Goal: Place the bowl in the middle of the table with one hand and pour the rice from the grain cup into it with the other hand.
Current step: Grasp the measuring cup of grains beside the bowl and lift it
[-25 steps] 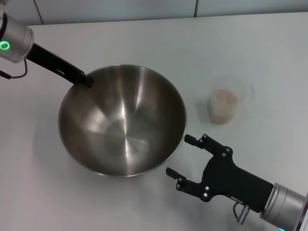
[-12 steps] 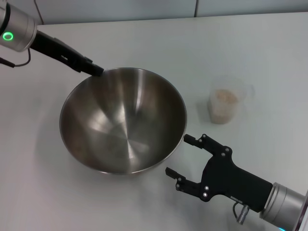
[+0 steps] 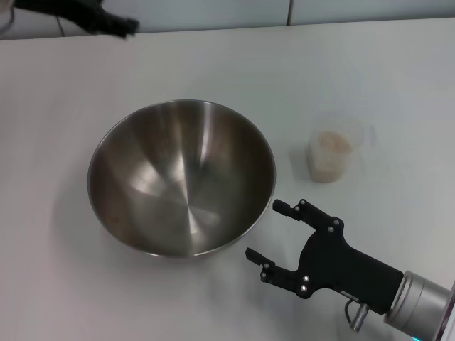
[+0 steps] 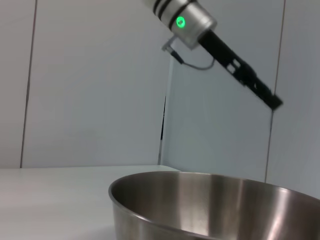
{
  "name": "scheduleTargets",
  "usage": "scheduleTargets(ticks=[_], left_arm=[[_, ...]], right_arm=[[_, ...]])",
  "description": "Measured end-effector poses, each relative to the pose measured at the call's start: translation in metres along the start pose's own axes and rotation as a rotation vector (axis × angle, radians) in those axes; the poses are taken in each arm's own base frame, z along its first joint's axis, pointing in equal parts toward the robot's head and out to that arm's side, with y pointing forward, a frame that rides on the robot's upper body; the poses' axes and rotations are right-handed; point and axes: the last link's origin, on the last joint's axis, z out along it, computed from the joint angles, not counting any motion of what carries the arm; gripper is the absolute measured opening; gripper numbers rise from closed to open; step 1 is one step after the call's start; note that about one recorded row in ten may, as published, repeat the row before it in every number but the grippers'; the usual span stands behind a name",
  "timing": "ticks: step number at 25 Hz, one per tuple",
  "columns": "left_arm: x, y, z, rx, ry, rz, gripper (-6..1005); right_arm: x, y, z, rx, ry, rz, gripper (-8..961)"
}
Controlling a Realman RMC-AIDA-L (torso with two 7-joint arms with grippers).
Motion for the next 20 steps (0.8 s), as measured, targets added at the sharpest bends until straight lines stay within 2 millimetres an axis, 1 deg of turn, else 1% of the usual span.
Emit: scheduleTargets(ticks=[1, 2, 3, 5, 6, 7, 8, 10, 11, 12, 13, 15, 16, 17, 18, 20], left_arm=[[0.001, -0.001, -0.006, 0.037, 0.029, 0.015, 718], [0.001, -0.003, -0.02, 0.112, 0.119, 0.039, 746], [0.001, -0.003, -0.02, 0.112, 0.119, 0.039, 775], [0.0, -0.002, -0.035, 0.181, 0.231, 0.061, 832], [-0.001, -0.002, -0.043, 0.221, 0.276, 0.082, 832], [-0.007, 0.002, -0.059, 0.311, 0.344, 0.139, 832], [-0.007, 0.002, -0.059, 0.311, 0.344, 0.139, 832], [-0.015, 0.008, -0.07, 0.39, 0.401, 0.174, 832], [-0.02, 0.012, -0.074, 0.423, 0.433, 0.181, 832], [-0.031, 0.02, -0.08, 0.475, 0.487, 0.181, 832], [-0.031, 0.02, -0.08, 0.475, 0.487, 0.181, 832], [-0.044, 0.029, -0.087, 0.507, 0.55, 0.168, 832], [-0.053, 0.036, -0.091, 0.513, 0.585, 0.169, 832], [-0.067, 0.047, -0.096, 0.514, 0.651, 0.173, 832], [-0.067, 0.047, -0.096, 0.514, 0.651, 0.173, 832], [-0.086, 0.059, -0.101, 0.514, 0.73, 0.192, 832]], right_arm=[[0.0, 0.0, 0.0, 0.001, 0.0, 0.0, 799], [0.0, 0.0, 0.0, 0.002, 0.0, 0.001, 799], [0.0, 0.0, 0.0, 0.003, -0.001, 0.002, 799], [0.0, 0.0, -0.001, 0.007, 0.001, 0.005, 799], [0.001, 0.0, -0.002, 0.008, 0.002, 0.006, 799], [0.001, 0.001, -0.002, 0.009, 0.003, 0.007, 799], [0.001, 0.001, -0.002, 0.009, 0.003, 0.007, 799], [0.001, 0.0, -0.002, 0.012, 0.002, 0.008, 799], [0.001, 0.0, -0.002, 0.013, 0.002, 0.008, 799], [0.001, 0.0, -0.002, 0.015, 0.002, 0.008, 799], [0.0, -0.001, -0.002, 0.015, 0.002, 0.008, 799], [0.001, -0.001, -0.002, 0.017, 0.002, 0.008, 798], [0.001, 0.0, -0.002, 0.018, 0.003, 0.009, 798], [0.001, 0.0, -0.003, 0.019, 0.003, 0.011, 798], [0.001, 0.0, -0.003, 0.019, 0.003, 0.011, 798], [0.001, 0.0, -0.003, 0.021, 0.005, 0.012, 798]])
